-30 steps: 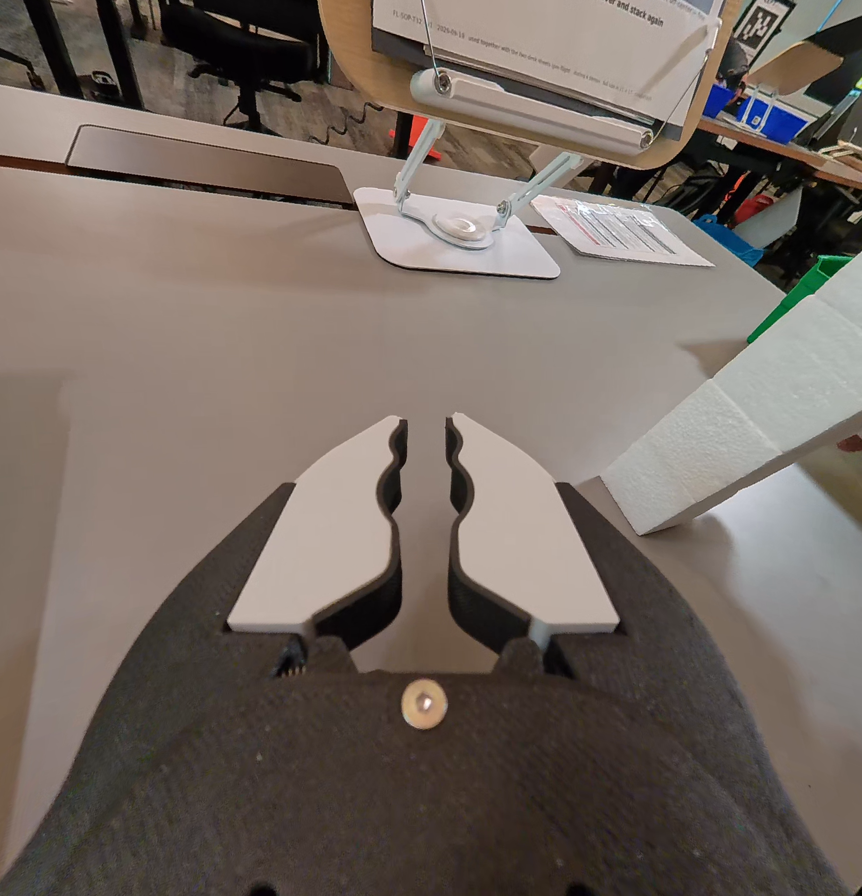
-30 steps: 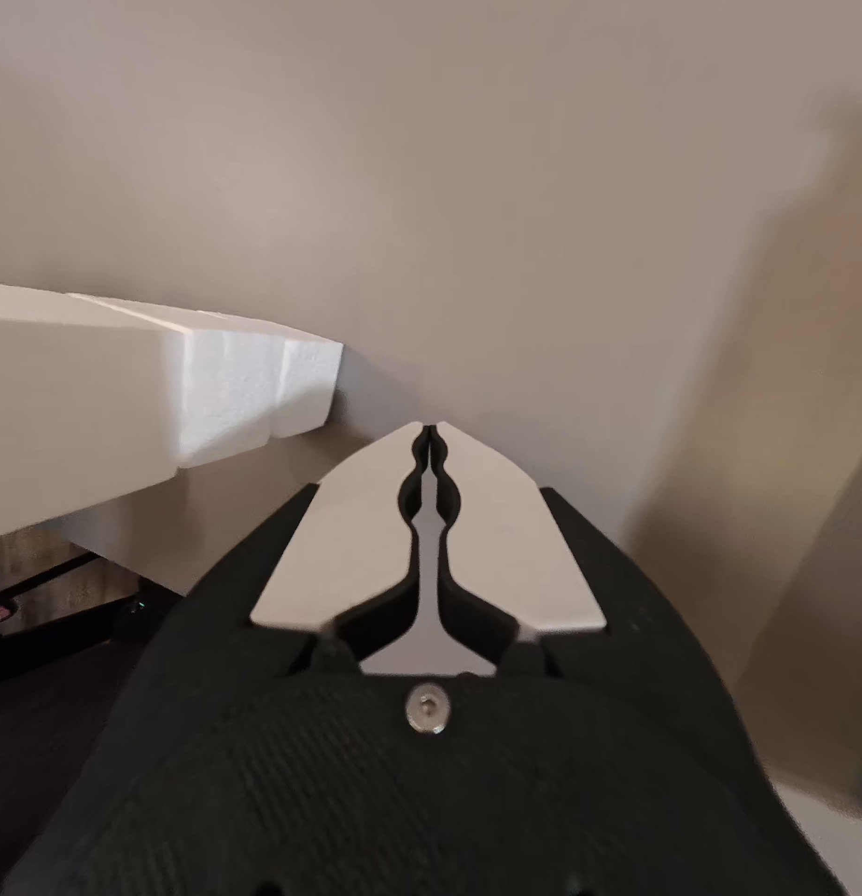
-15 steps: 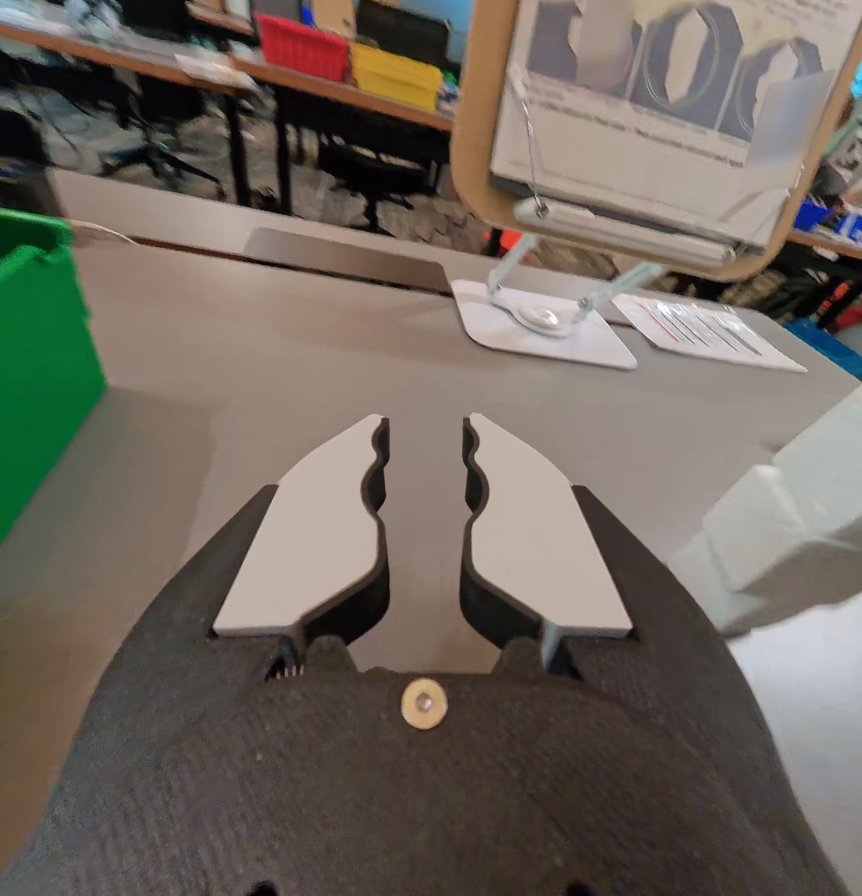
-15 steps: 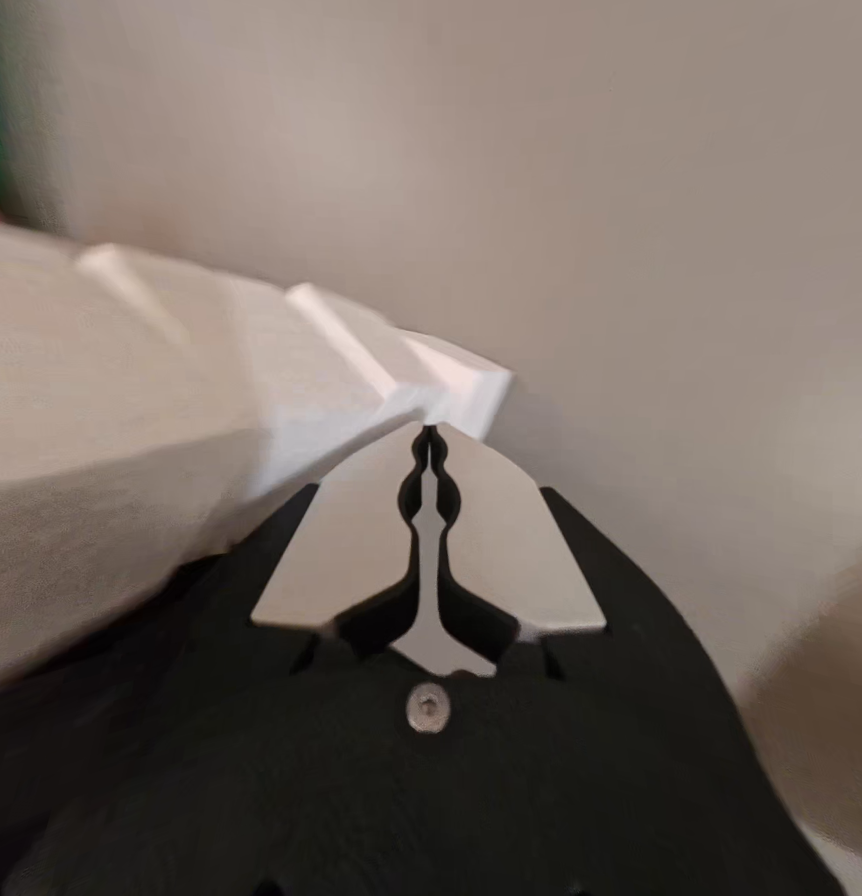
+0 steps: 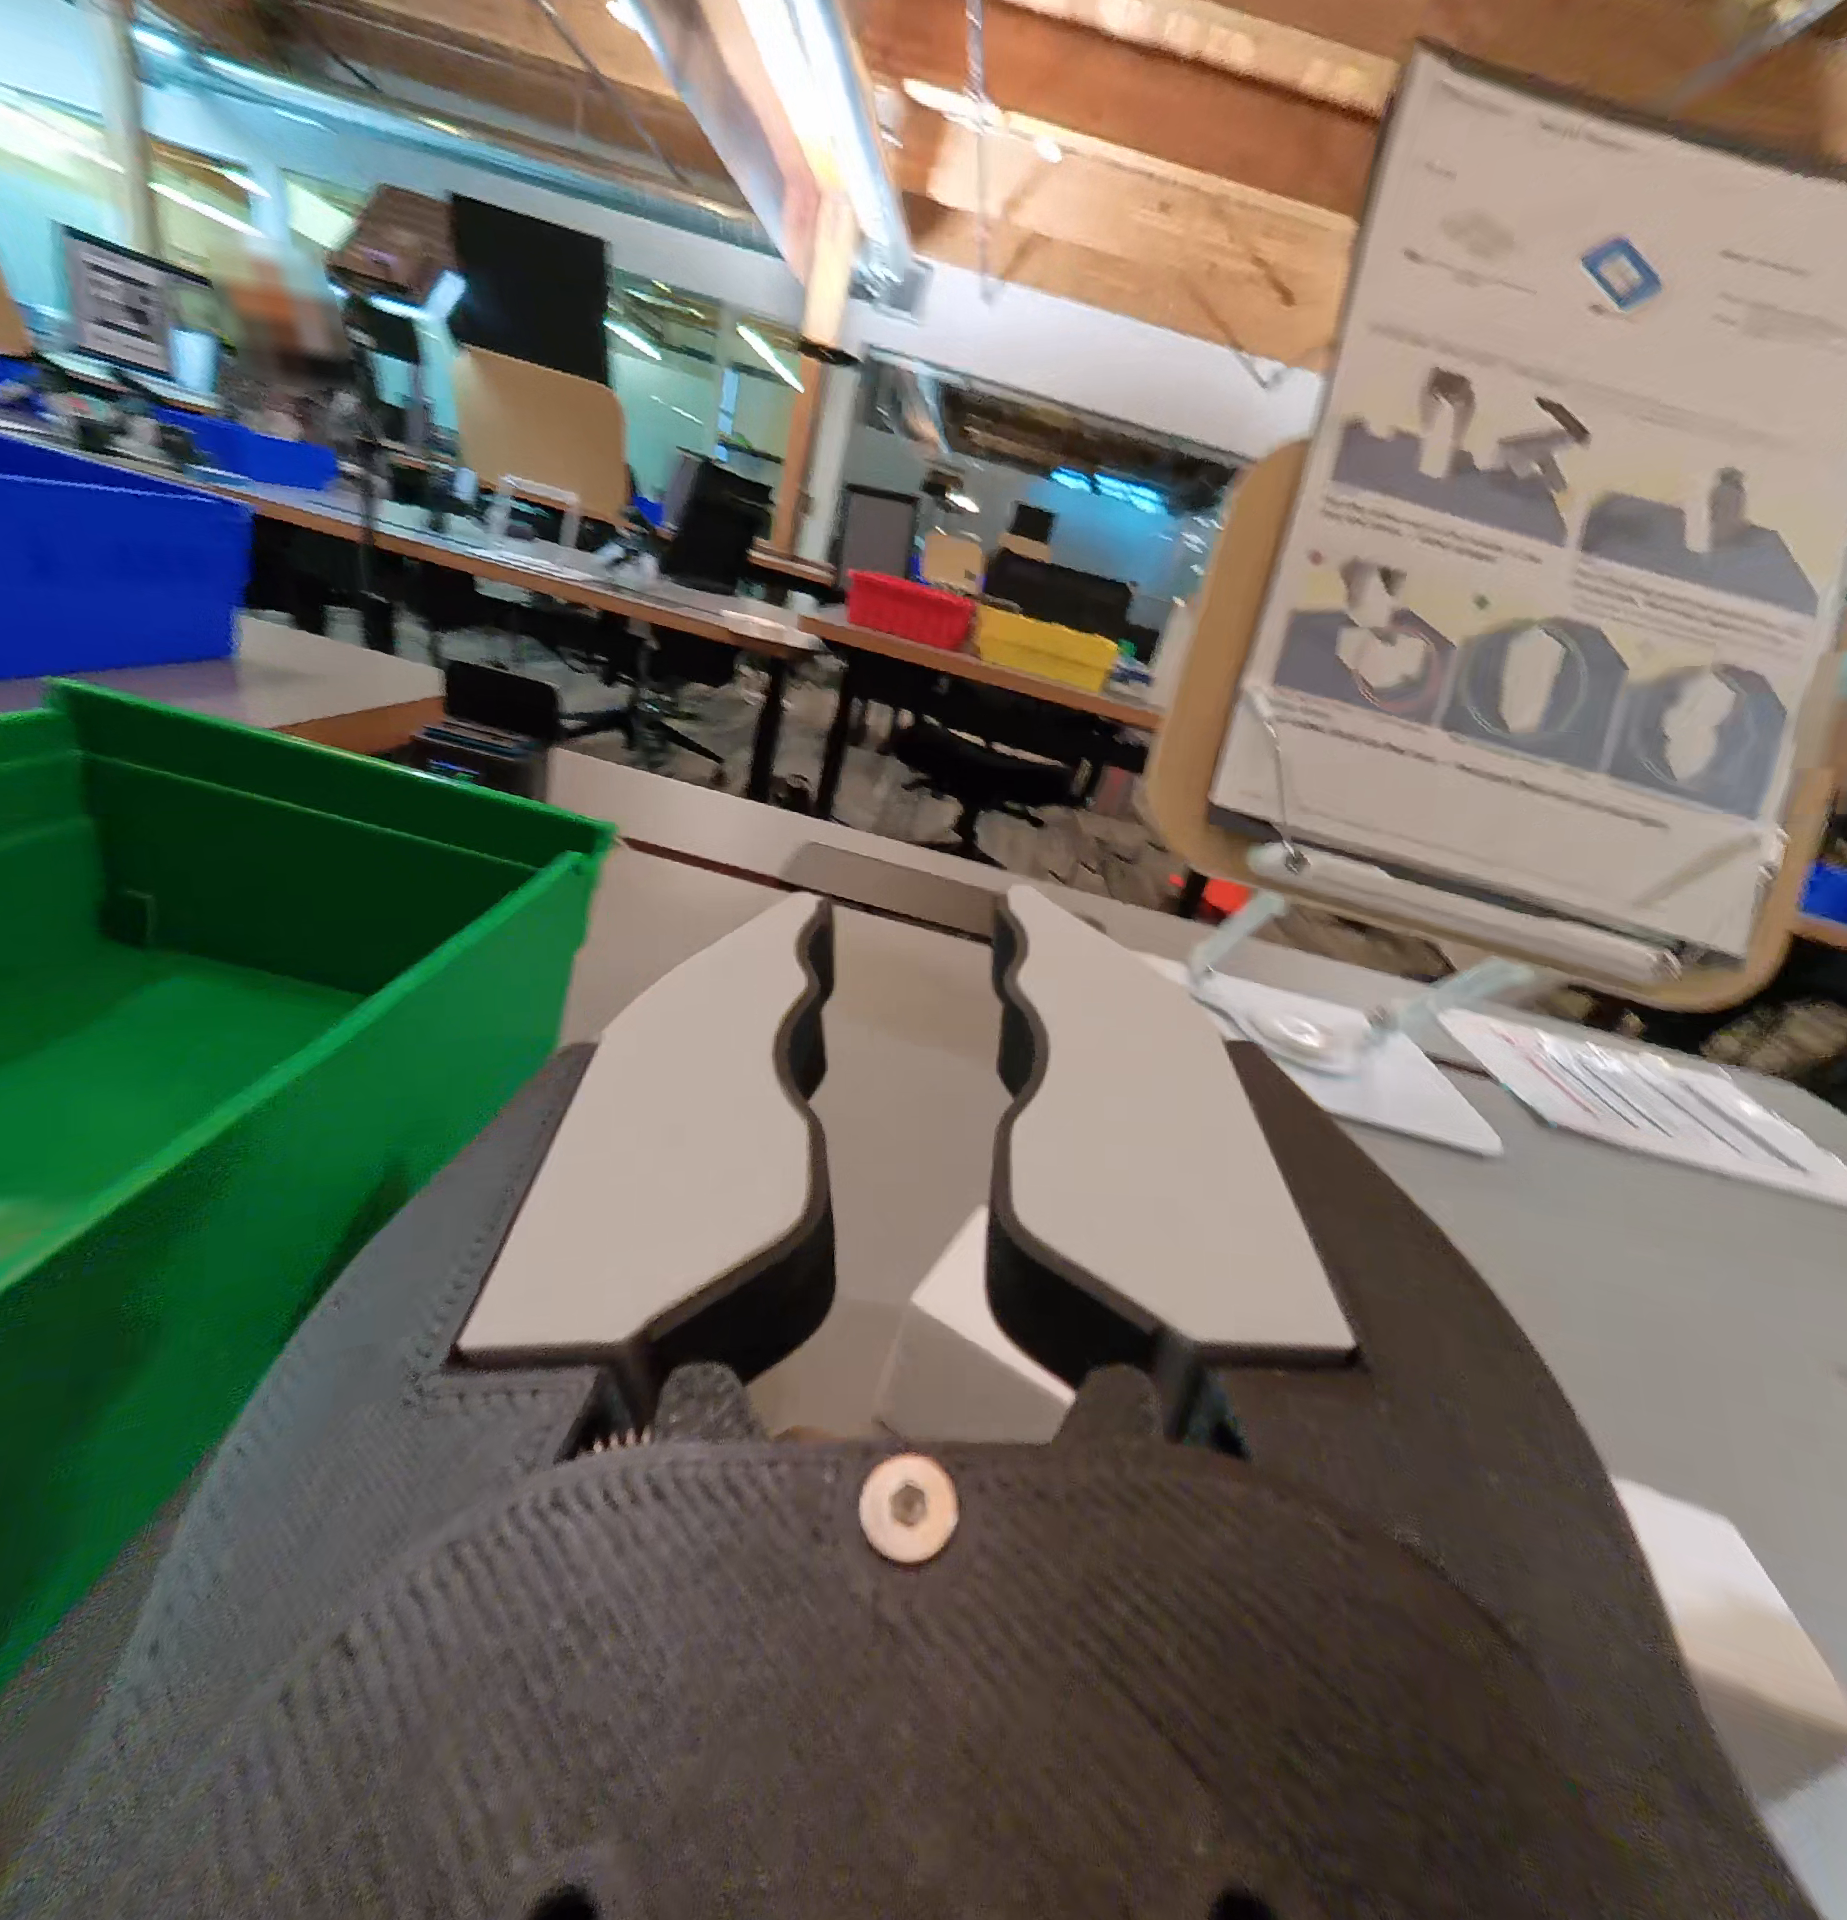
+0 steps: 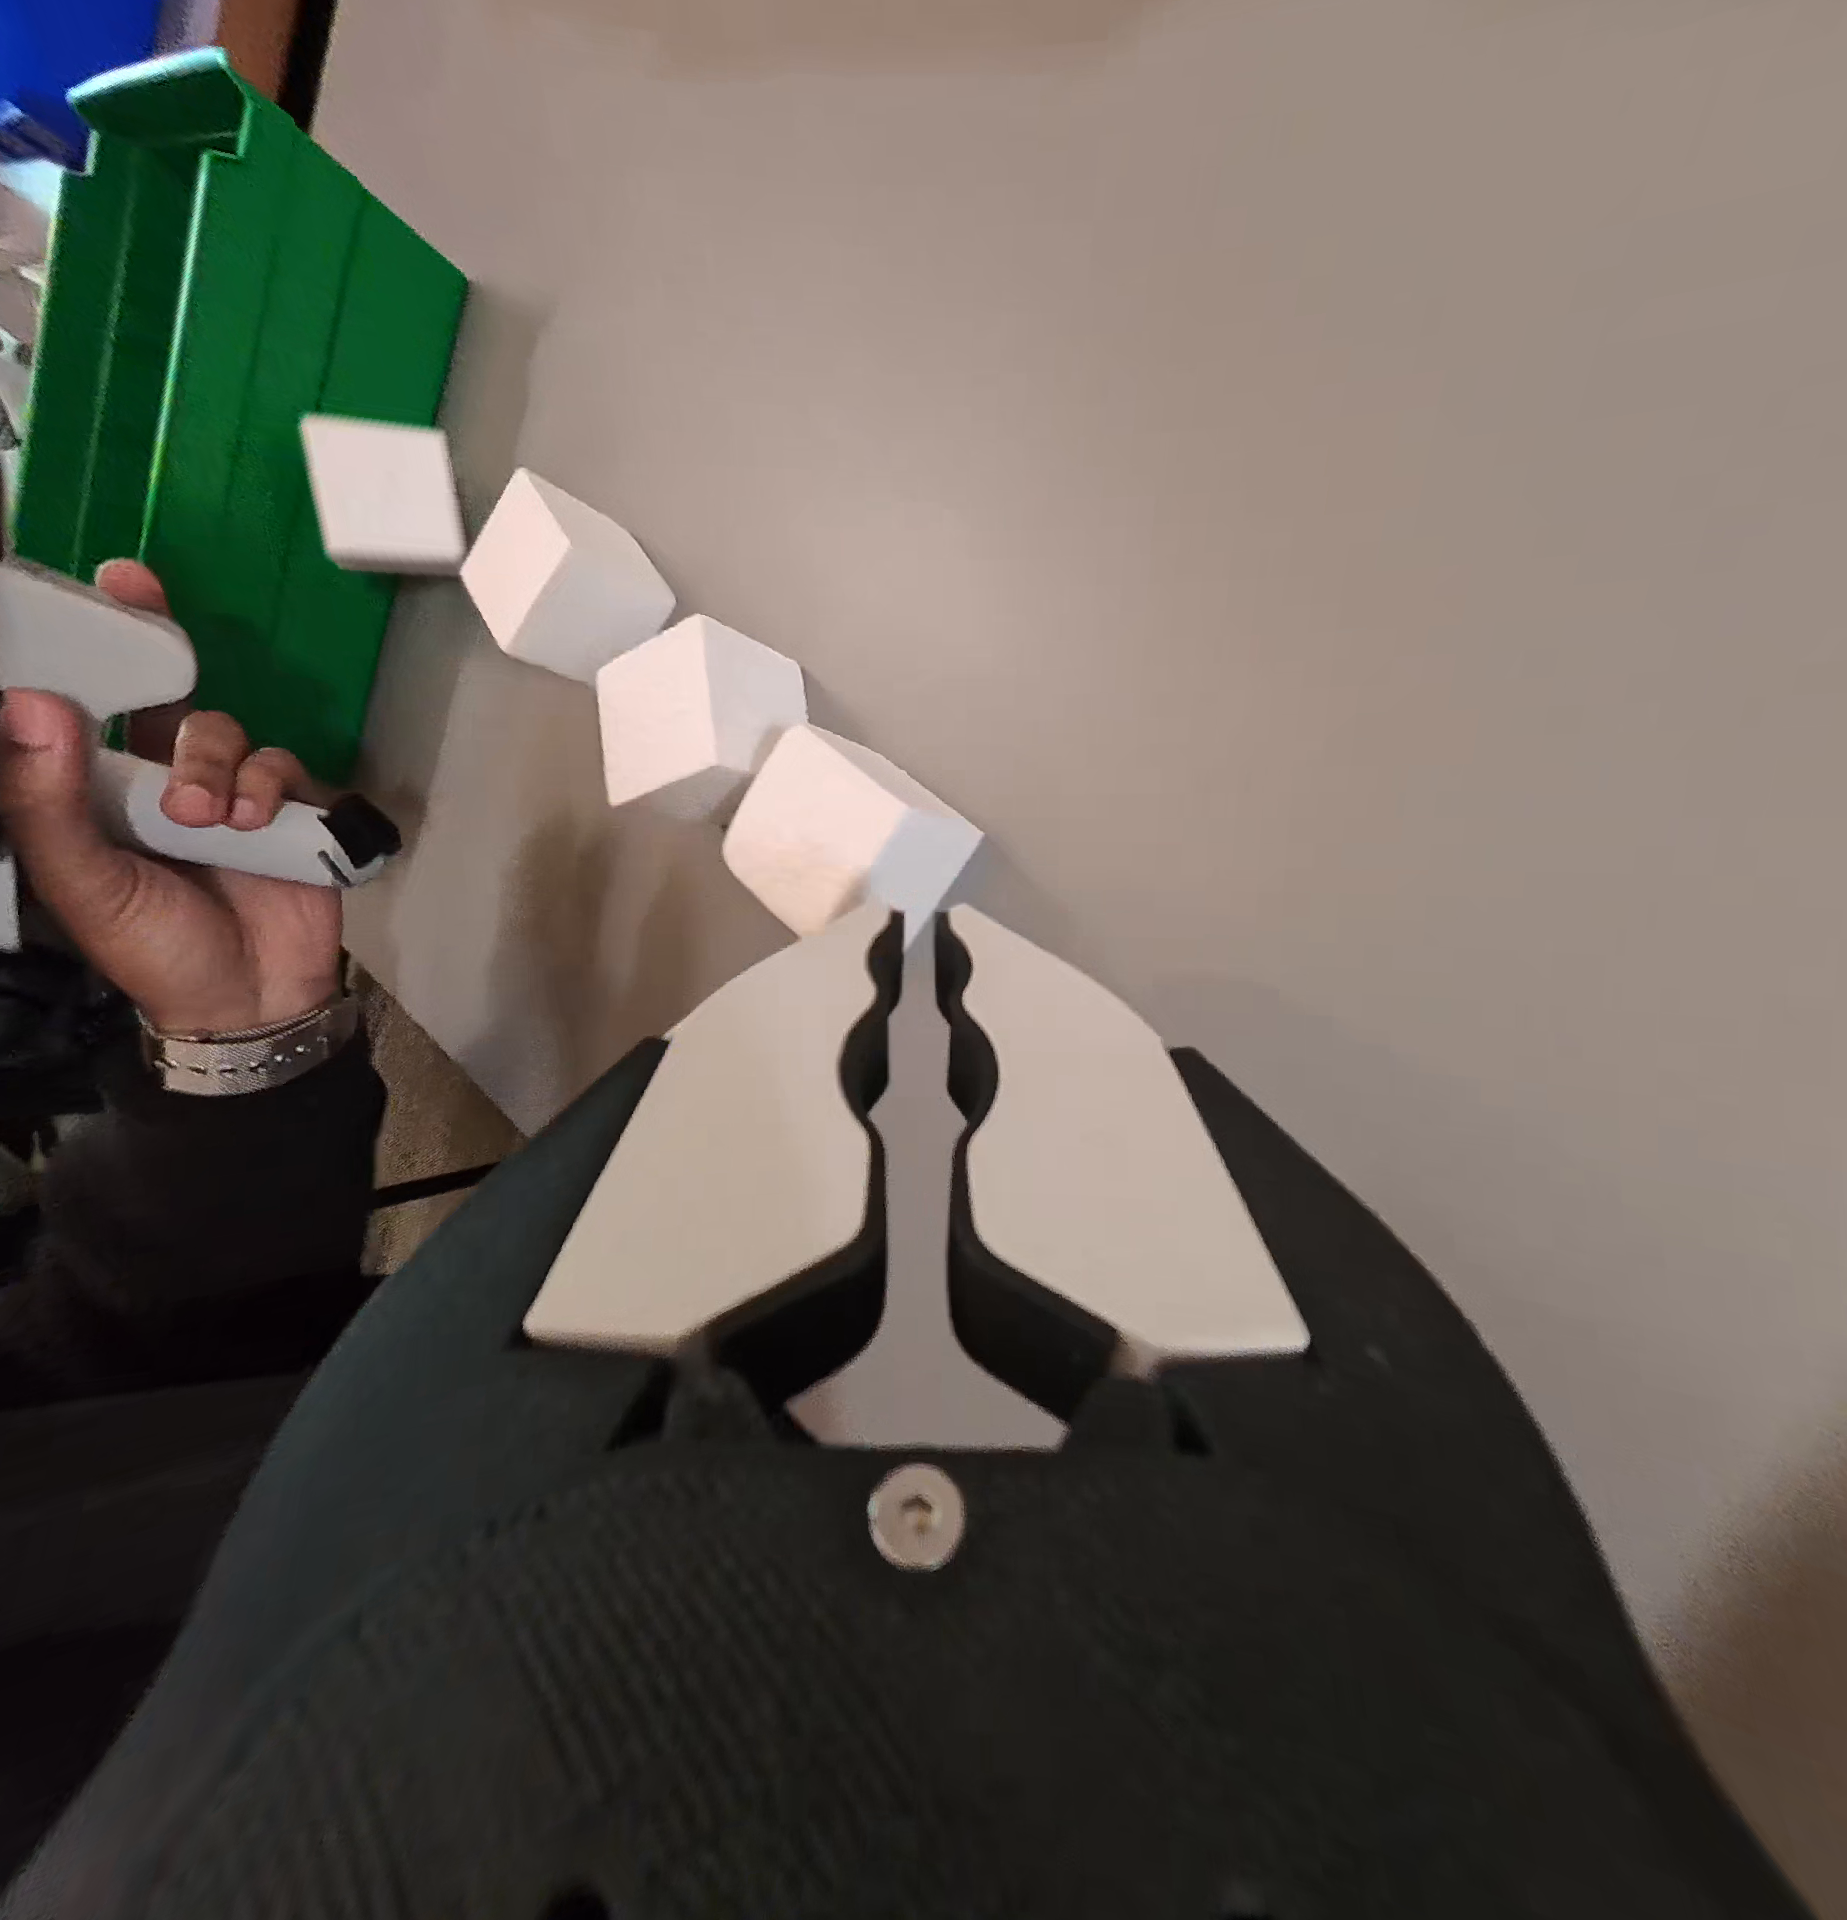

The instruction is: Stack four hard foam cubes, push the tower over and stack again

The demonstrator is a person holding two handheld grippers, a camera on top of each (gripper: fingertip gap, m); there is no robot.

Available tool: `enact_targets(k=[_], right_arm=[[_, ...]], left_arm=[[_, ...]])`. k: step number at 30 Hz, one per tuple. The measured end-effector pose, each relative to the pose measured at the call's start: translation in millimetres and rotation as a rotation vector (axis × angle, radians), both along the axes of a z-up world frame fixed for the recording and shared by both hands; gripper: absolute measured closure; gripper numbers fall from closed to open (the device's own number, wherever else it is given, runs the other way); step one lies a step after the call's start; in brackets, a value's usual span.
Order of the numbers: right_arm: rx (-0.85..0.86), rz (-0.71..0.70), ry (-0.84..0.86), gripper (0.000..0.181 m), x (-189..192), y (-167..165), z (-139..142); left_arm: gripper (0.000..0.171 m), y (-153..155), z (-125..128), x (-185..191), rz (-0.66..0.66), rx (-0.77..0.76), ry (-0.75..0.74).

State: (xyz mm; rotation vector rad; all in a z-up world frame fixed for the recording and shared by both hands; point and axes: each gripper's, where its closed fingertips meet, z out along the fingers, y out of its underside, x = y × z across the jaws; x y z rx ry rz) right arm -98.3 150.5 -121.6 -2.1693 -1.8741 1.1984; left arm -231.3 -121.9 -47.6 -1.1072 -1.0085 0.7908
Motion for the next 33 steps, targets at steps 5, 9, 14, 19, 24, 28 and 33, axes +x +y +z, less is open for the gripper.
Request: enact_targets(k=[5, 9, 14, 19, 24, 28, 33], right_arm=[[0.069, -0.027, 0.199, 0.157, 10, 16, -23], [0.069, -0.068, 0.511, 0.155, 9, 16, -20], [-0.028, -0.036, 0.739, 0.150, 14, 3, 23], [0.105, 0.130, 0.742, 0.135, 24, -5, 8], [-0.020, 0.134, 0.758, 0.143, 31, -6, 18], [-0.093, 0.190, 0.695, 0.139, 34, -11, 13], [-0.559, 0.050, 0.837, 0.139, 42, 2, 65]], left_arm=[[0.151, 56, -10, 20, -0.274, -0.091, -0.010], [0.135, 95, -14, 46, -0.409, -0.189, 0.044], [0.133, 106, -18, 53, -0.442, -0.257, 0.073], [0.134, 108, -24, 50, -0.484, -0.206, 0.015], [0.135, 117, -31, 52, -0.511, -0.247, 0.001], [0.146, 117, -21, 56, -0.467, -0.277, 0.095], [0.148, 115, -17, 59, -0.459, -0.272, 0.122]])
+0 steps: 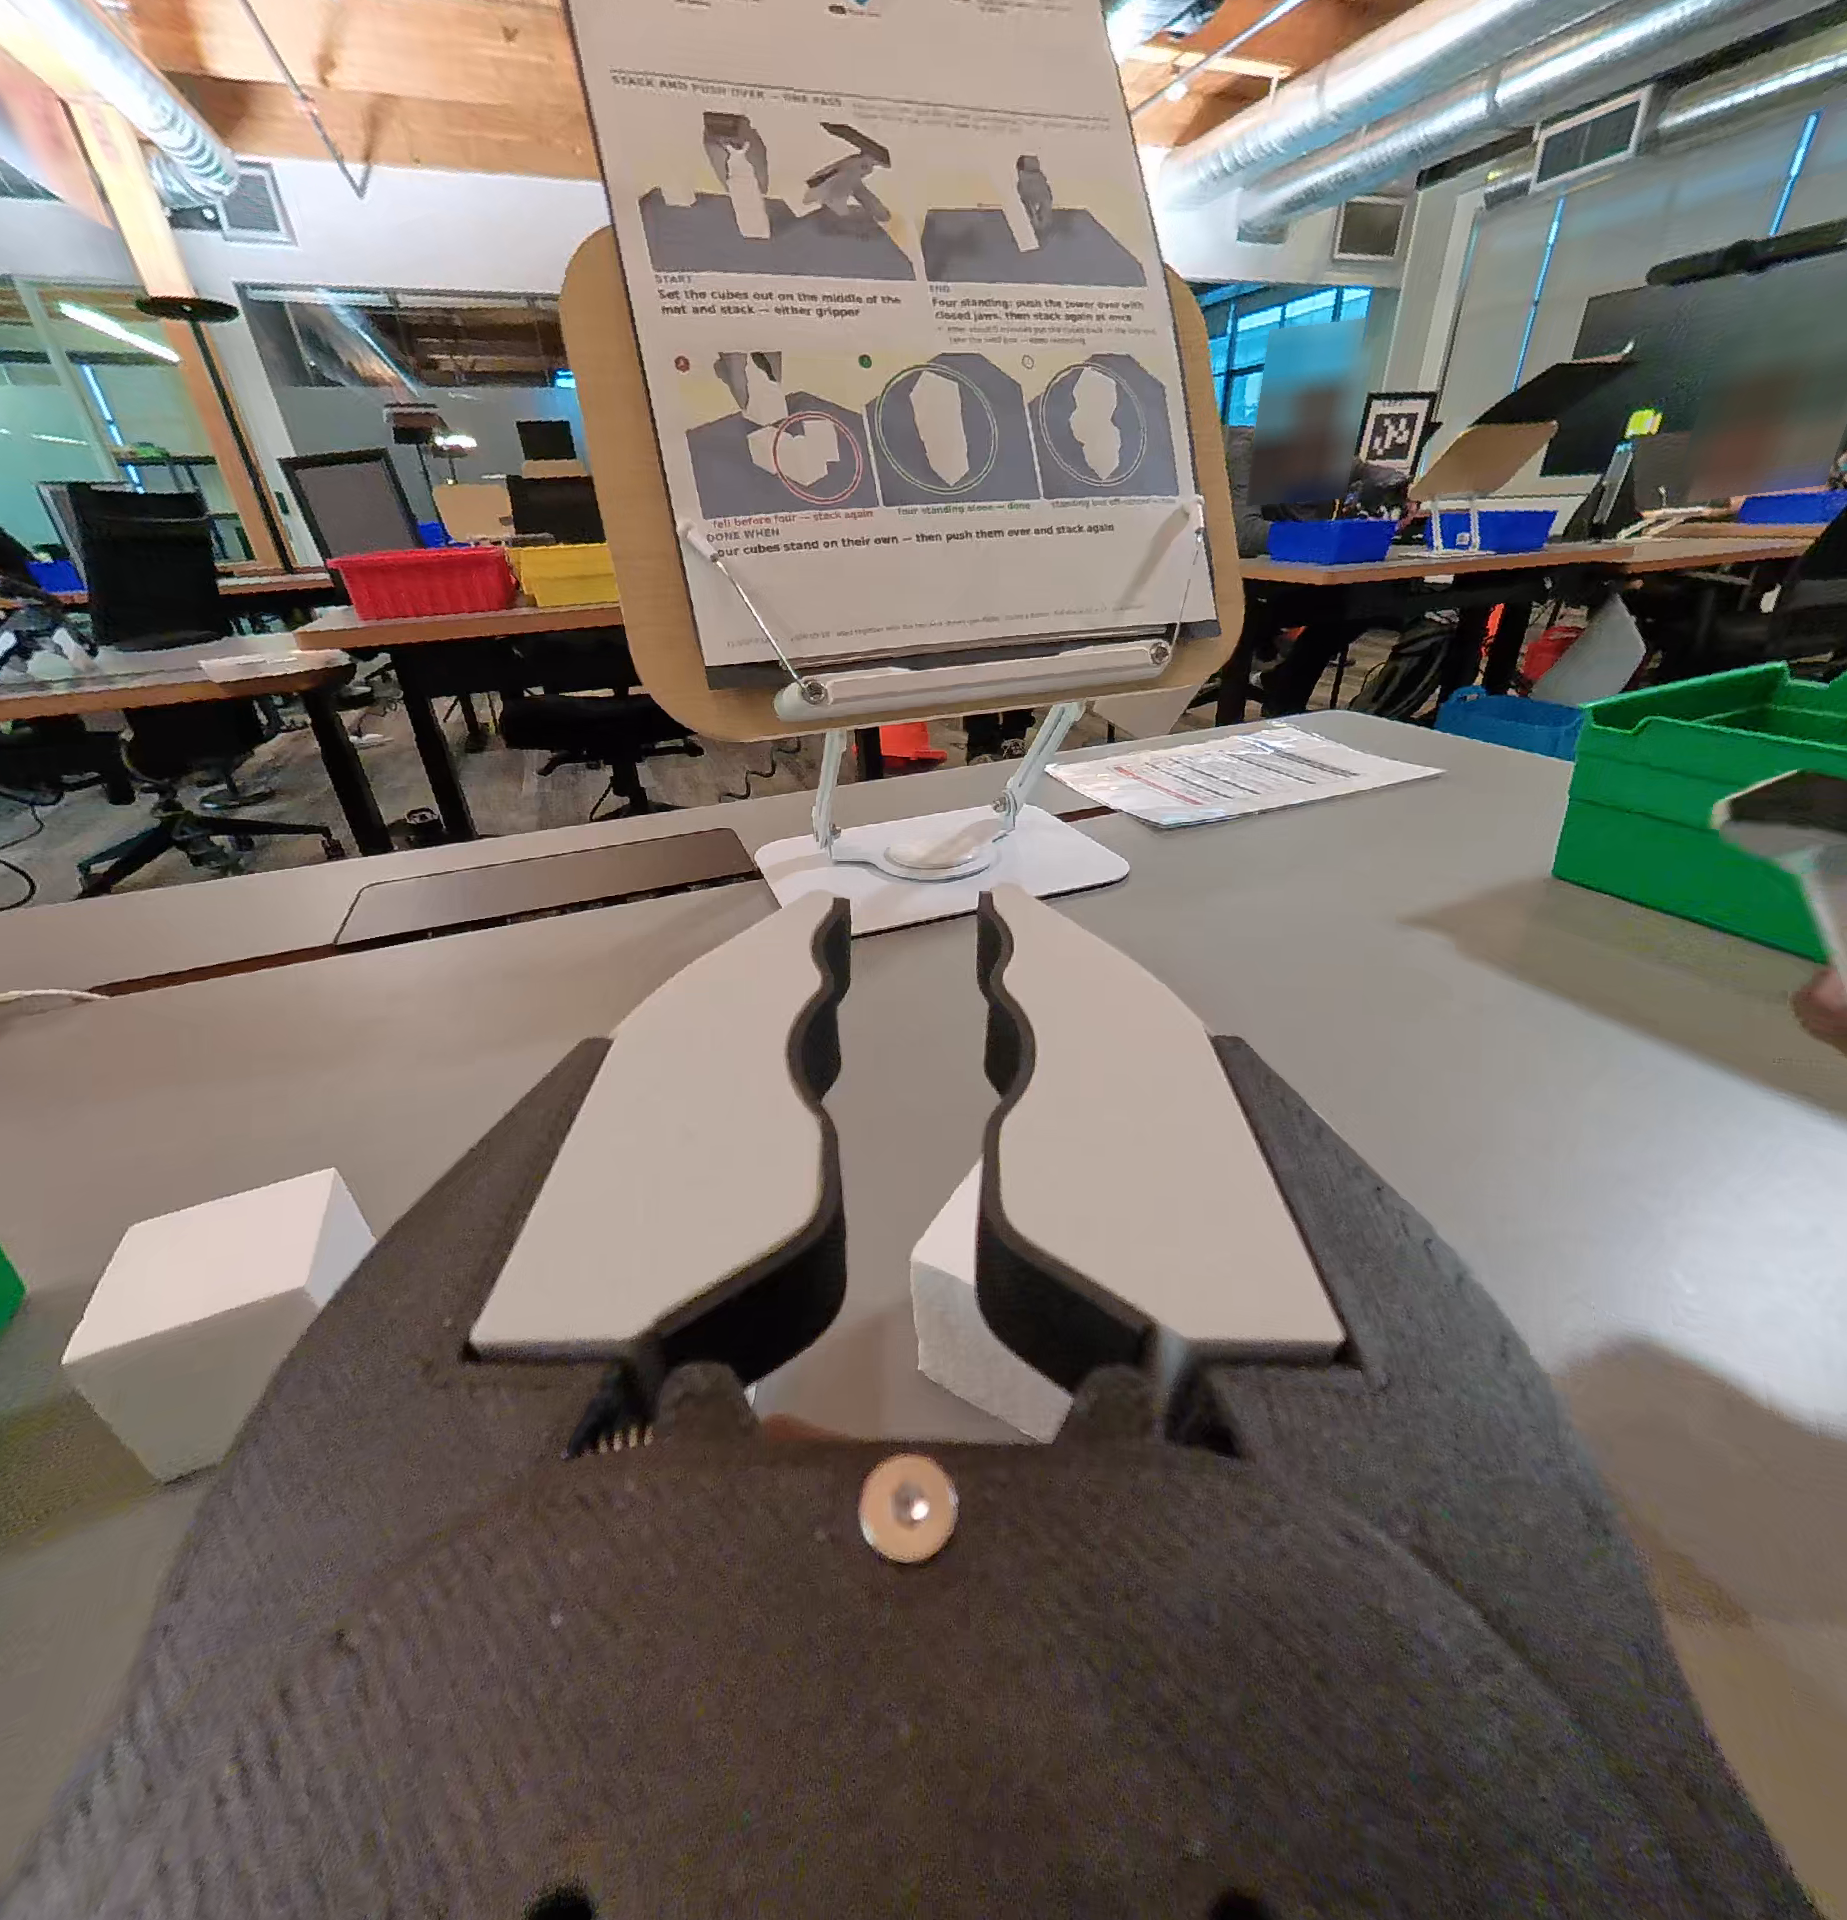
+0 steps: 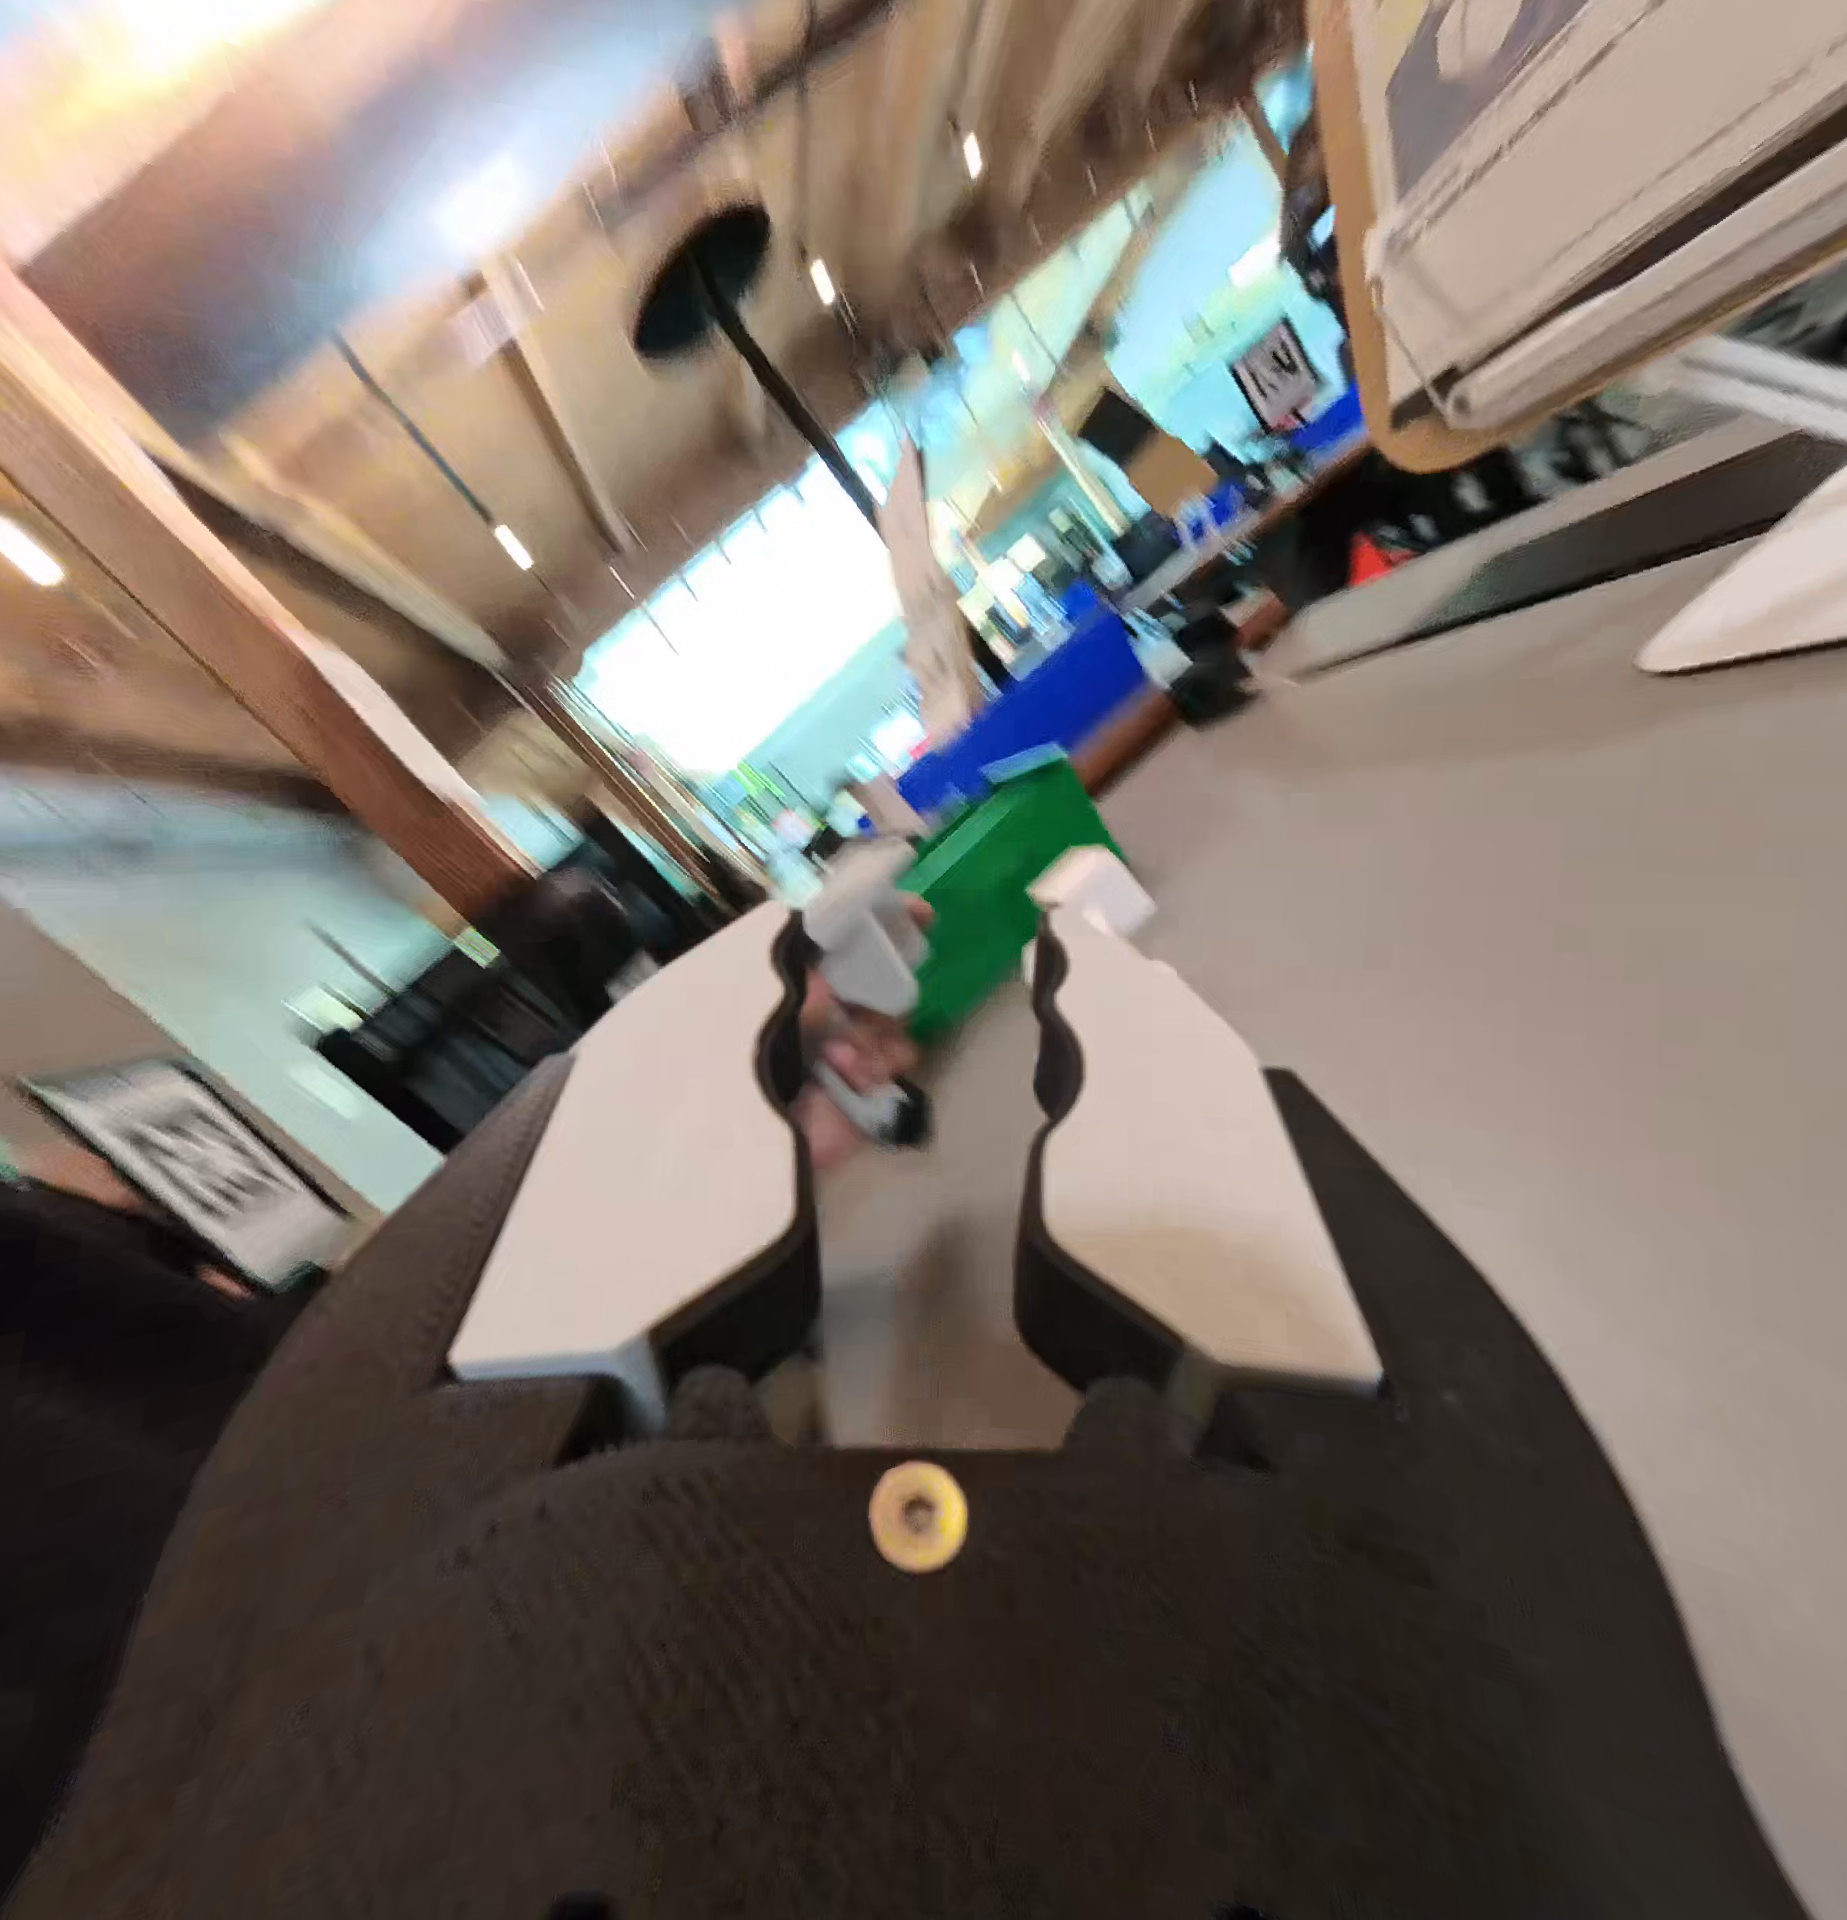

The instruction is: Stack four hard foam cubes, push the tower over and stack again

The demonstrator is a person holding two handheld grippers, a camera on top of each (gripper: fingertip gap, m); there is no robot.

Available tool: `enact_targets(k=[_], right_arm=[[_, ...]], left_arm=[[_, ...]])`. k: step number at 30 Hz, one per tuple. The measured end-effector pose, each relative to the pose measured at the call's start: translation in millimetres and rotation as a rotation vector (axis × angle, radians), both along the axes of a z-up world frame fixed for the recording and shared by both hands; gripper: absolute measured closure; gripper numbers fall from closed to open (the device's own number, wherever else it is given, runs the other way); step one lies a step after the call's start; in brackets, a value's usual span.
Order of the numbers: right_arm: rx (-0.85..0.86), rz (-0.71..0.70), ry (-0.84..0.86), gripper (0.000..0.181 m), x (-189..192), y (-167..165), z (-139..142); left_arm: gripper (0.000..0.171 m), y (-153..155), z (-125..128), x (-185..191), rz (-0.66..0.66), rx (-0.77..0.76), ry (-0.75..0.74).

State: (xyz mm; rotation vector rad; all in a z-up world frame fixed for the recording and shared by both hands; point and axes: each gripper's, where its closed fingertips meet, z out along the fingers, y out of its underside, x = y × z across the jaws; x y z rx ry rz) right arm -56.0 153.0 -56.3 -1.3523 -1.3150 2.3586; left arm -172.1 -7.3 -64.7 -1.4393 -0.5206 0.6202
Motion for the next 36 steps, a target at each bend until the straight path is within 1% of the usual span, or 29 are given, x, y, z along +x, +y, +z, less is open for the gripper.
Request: enact_targets(k=[2, 3, 4, 5, 6, 8, 10, 11, 13, 15, 17, 19, 21, 23, 24, 26, 28, 32, 34, 36], right_arm=[[-0.222, 0.049, -0.022, 0.160, 4, 18, 9], [-0.284, 0.071, -0.041, 0.168, 4, 26, 9], [-0.297, 0.072, -0.057, 0.170, 3, 32, 6], [-0.264, 0.045, -0.074, 0.168, 0, 37, 1], [-0.193, 0.001, -0.097, 0.166, -4, 40, -7], [0.011, -0.078, -0.139, 0.159, -11, 40, -25], [0.220, -0.105, -0.181, 0.159, -15, 34, -44], [0.295, -0.102, -0.183, 0.158, -16, 30, -50], [0.380, -0.097, -0.164, 0.160, -20, 22, -53], [0.439, -0.093, -0.149, 0.148, -25, 15, -56], [0.516, -0.058, -0.155, 0.124, -29, 3, -65], [0.640, -0.001, -0.153, 0.108, -30, -13, -80], [0.799, 0.056, -0.134, 0.101, -31, -29, -97], [0.946, 0.078, -0.100, 0.100, -37, -39, -108], [0.993, 0.090, -0.079, 0.099, -40, -44, -111], [1.028, 0.127, -0.060, 0.099, -46, -53, -114], [1.007, 0.158, -0.063, 0.100, -52, -60, -115], [0.992, 0.191, -0.077, 0.100, -63, -62, -120], [0.999, 0.205, -0.088, 0.105, -63, -62, -122], [1.006, 0.193, -0.085, 0.115, -62, -60, -122]], left_arm=[[0.152, -6, 4, -3, 0.018, 0.040, -0.015], [0.154, -10, 6, -5, 0.027, 0.067, -0.022], [0.155, -13, 8, -6, 0.035, 0.088, -0.030], [0.155, -16, 9, -8, 0.042, 0.099, -0.038], [0.155, -18, 9, -9, 0.049, 0.100, -0.041], [0.155, -21, 9, -10, 0.066, 0.089, -0.029], [0.155, -21, 8, -11, 0.073, 0.066, -0.011], [0.155, -20, 8, -10, 0.074, 0.056, -0.008], [0.155, -17, 5, -10, 0.062, 0.042, -0.016], [0.154, -14, 1, -10, 0.051, 0.031, -0.024], [0.153, -12, -2, -11, 0.044, 0.026, -0.041], [0.152, -10, -6, -14, 0.035, 0.028, -0.070], [0.151, -9, -9, -15, 0.026, 0.032, -0.099], [0.151, -7, -12, -16, 0.019, 0.033, -0.118], [0.150, -7, -12, -16, 0.017, 0.030, -0.122], [0.150, -6, -14, -16, 0.016, 0.020, -0.127], [0.150, -5, -16, -16, 0.013, 0.008, -0.129], [0.148, -2, -21, -15, 0.002, -0.020, -0.137], [0.148, 0, -23, -15, -0.004, -0.033, -0.140], [0.147, 1, -24, -14, -0.007, -0.045, -0.142]])
